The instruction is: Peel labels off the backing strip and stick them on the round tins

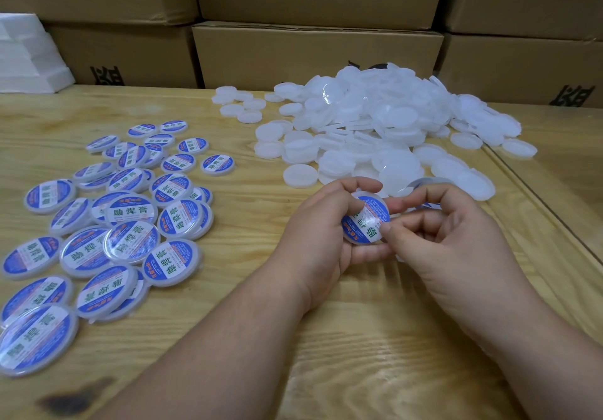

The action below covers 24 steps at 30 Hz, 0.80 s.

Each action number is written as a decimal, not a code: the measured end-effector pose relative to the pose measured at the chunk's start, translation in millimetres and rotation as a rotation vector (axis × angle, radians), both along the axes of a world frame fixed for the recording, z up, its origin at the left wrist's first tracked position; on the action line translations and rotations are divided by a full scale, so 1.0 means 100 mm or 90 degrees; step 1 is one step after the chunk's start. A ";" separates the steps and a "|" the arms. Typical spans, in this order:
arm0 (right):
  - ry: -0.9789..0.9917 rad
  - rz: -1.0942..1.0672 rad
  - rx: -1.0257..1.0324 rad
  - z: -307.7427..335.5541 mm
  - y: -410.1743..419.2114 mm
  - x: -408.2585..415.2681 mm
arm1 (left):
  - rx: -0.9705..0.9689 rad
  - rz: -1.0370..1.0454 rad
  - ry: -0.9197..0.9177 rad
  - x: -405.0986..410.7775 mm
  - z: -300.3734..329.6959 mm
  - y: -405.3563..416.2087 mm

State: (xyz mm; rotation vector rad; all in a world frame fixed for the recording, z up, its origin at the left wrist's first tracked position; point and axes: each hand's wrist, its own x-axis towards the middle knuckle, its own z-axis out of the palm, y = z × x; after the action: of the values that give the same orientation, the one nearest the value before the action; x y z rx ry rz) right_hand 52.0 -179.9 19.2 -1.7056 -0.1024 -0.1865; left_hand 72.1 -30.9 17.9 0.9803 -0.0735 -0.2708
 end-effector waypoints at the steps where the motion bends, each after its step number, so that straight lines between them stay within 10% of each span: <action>1: 0.000 -0.001 -0.001 0.01 0.00 0.00 | 0.003 0.001 -0.002 0.00 0.00 0.00; 24: -0.119 -0.129 -0.007 0.17 -0.05 -0.13 | 0.055 0.182 -0.031 0.11 -0.05 0.15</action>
State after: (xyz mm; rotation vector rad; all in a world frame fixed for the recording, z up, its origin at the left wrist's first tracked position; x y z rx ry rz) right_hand 39.0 -184.9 36.5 -1.7057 -0.0683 -0.4980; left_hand 83.6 -16.0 13.4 1.0700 0.0353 0.0125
